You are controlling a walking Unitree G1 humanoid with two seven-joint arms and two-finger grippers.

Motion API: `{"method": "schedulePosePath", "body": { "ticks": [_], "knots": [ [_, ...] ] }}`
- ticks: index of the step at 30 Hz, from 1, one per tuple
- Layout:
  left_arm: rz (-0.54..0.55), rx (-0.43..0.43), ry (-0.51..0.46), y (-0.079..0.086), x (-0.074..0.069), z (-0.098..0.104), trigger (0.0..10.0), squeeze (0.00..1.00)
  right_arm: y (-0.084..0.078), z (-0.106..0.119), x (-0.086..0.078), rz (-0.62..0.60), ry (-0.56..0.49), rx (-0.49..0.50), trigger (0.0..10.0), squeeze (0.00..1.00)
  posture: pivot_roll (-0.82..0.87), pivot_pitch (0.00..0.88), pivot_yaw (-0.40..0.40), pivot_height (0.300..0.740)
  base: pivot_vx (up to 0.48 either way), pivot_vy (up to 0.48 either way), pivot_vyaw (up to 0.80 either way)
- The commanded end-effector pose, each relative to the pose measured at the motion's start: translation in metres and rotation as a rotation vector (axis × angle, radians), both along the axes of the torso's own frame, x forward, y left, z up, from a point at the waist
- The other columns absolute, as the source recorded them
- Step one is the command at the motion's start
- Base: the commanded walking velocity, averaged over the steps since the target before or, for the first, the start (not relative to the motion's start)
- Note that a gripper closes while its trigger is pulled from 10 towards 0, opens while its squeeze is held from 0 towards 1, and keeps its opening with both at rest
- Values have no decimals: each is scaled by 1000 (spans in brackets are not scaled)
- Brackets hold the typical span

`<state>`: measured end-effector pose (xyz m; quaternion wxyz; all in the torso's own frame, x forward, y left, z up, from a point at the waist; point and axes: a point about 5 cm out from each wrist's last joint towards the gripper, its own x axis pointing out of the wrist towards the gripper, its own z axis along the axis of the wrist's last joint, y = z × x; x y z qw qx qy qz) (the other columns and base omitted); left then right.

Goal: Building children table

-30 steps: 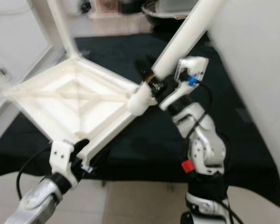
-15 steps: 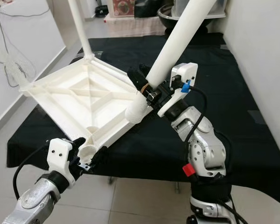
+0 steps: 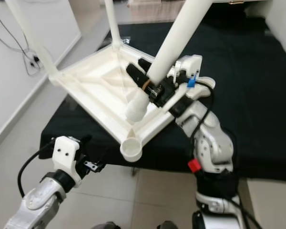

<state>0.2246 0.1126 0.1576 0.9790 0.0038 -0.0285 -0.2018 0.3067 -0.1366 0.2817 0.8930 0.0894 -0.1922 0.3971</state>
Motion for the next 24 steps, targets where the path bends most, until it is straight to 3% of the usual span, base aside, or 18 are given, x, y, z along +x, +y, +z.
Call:
{"method": "schedulePosePath", "body": {
  "ticks": [1, 5, 8, 14, 16, 19, 20, 21, 24],
  "knots": [
    [-6, 47, 36, 6, -3, -9, 10000, 0, 11, 4, -2, 51, -30, -17, 10000, 0, -5, 189, 66, 740, 0, 0, 0],
    [-47, 42, 62, 6, -6, -12, 10000, 0, 11, 5, -2, 51, -55, -65, 10000, 0, -7, 202, 68, 740, 0, 0, 0],
    [-135, 26, 89, 0, -14, -17, 10000, 0, 11, 5, -1, 70, -79, -126, 10000, 0, -3, 213, 68, 740, 0, 0, 0],
    [-193, 25, 112, 0, -18, -22, 10000, 0, 7, 10, 1, 130, -106, -132, 10000, 0, -1, 219, 73, 740, 0, 0, 0],
    [-224, 17, 117, -1, -20, -23, 10000, 0, 6, 10, -1, 199, -121, -163, 10000, 0, 4, 235, 73, 740, 0, 0, 0],
    [-325, -14, 126, -6, -26, -22, 10000, 0, -1, 0, -12, 439, -130, -320, 10000, 0, 8, 245, 78, 740, 0, 0, 0],
    [-325, -14, 126, -6, -26, -22, 10000, 0, -1, 0, -12, 439, -130, -320, 10000, 0, 8, 245, 78, 740, 0, 0, 0],
    [-388, -6, 119, -9, -30, -21, 10000, 0, -12, -9, -19, 592, -87, -419, 10000, 0, 14, 253, 81, 740, 0, 0, 0],
    [-427, 8, 113, -11, -33, -21, 10000, 0, -23, -10, -20, 658, -49, -436, 10000, 0, 22, 262, 83, 740, 0, 0, 0]
  ]
}}
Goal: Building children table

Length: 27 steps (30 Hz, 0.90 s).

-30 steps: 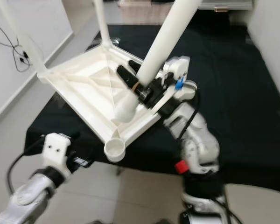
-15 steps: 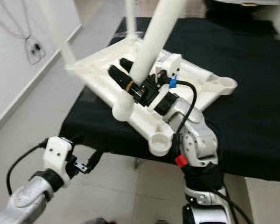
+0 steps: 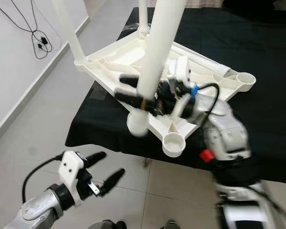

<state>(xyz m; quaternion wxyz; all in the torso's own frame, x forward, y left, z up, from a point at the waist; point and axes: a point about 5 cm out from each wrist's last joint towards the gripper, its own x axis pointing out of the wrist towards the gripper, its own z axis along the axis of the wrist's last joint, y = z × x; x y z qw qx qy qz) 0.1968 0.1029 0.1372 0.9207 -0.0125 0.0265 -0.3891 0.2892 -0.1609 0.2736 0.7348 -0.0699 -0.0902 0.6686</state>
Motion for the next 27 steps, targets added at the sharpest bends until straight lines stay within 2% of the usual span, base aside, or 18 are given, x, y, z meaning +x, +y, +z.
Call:
{"method": "schedulePosePath", "body": {
  "ticks": [1, 2, 3, 4, 6, 10, 13, 23, 27],
  "knots": [
    [-50, 12, -4, -1, -7, 0, 10000, 0, -4, 2, 0, 69, 32, 25, 10000, 0, 23, 264, 84, 740, 0, 0, 0],
    [-50, 12, -4, -1, -7, 0, 10000, 0, -4, 2, 0, 69, 32, 25, 10000, 0, 23, 264, 84, 740, 0, 0, 0],
    [-90, 30, -21, -3, -10, 0, 10000, 0, -14, 6, 0, 89, 57, 36, 10000, 0, 26, 270, 91, 740, 0, 0, 0],
    [-90, 30, -21, -3, -10, 0, 10000, 0, -14, 6, 0, 89, 57, 36, 10000, 0, 26, 270, 91, 740, 0, 0, 0],
    [-126, 33, -16, -4, -15, 0, 10000, 0, -21, 6, -3, 117, 66, 5, 10000, 0, 32, 277, 106, 740, 0, 0, 0],
    [-147, 33, -8, -3, -18, 0, 10000, 0, -23, 4, -4, 126, 61, -25, 10000, 0, 31, 276, 114, 740, 0, 0, 0],
    [-213, 77, -28, -3, -22, 0, 10000, 0, -27, 7, -4, 153, 30, -69, 10000, 0, 36, 274, 123, 740, 0, 0, 0],
    [-228, 87, -30, 0, -25, -1, 10000, 0, -42, 26, -3, 101, -70, -103, 10000, 0, 50, 269, 136, 740, 0, 0, 0],
    [-225, 86, -30, 1, -24, -1, 10000, 0, -47, 27, -4, 82, -74, -114, 10000, 0, 50, 269, 137, 740, 0, 0, 0]
  ]
}}
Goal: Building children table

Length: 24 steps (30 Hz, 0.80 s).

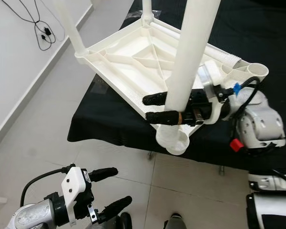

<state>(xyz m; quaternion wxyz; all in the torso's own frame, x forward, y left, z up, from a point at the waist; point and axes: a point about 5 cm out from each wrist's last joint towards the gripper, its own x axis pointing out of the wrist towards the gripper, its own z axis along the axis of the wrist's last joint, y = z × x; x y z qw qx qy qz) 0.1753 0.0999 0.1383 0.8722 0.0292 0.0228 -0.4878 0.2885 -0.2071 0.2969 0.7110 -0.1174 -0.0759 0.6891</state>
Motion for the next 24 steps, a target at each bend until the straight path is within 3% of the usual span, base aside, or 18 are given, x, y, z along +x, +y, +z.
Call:
{"method": "schedulePosePath", "body": {
  "ticks": [1, 9, 24],
  "knots": [
    [-3, 19, 7, 4, -2, -2, 10000, 0, -1, 4, -3, 32, -29, -18, 10000, 0, 50, 269, 137, 740, 0, 0, 0],
    [5, 16, -2, 6, 0, -2, 10000, 0, -14, -4, -4, -21, -1, -38, 10000, 0, 47, 268, 139, 740, 0, 0, 0],
    [3, 5, -12, 5, 3, 0, 10000, 0, -2, -18, -5, 62, 62, -66, 10000, 0, 41, 281, 128, 740, 0, 0, 0]
  ]
}}
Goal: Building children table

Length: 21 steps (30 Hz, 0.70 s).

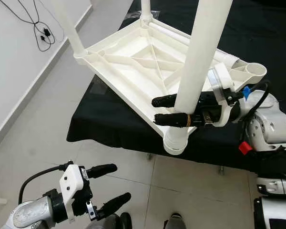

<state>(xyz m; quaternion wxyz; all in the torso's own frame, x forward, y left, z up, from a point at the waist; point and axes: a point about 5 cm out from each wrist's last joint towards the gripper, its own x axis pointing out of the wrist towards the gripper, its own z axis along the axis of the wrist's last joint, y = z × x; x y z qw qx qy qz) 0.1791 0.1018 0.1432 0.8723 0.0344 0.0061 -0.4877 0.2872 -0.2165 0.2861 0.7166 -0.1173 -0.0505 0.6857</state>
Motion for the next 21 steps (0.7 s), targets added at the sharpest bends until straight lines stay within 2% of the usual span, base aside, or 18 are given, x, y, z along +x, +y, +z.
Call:
{"method": "schedulePosePath", "body": {
  "ticks": [1, 13, 17, 21],
  "knots": [
    [4, 10, 22, 3, -1, -5, 10000, 0, 7, -8, -4, 85, 31, -39, 10000, 0, 39, 283, 128, 740, 0, 0, 0],
    [-2, 6, 22, 2, -2, -5, 10000, 0, 17, -17, -4, 107, 34, -78, 10000, 0, 38, 284, 127, 740, 0, 0, 0],
    [-1, 3, 22, 2, -2, -5, 10000, 0, 21, -20, -1, 80, 26, -81, 10000, 0, 34, 284, 121, 740, 0, 0, 0],
    [2, -2, 21, 1, -1, -5, 10000, 0, 23, -23, 12, -71, -20, -70, 10000, 0, 29, 283, 115, 740, 0, 0, 0]
  ]
}}
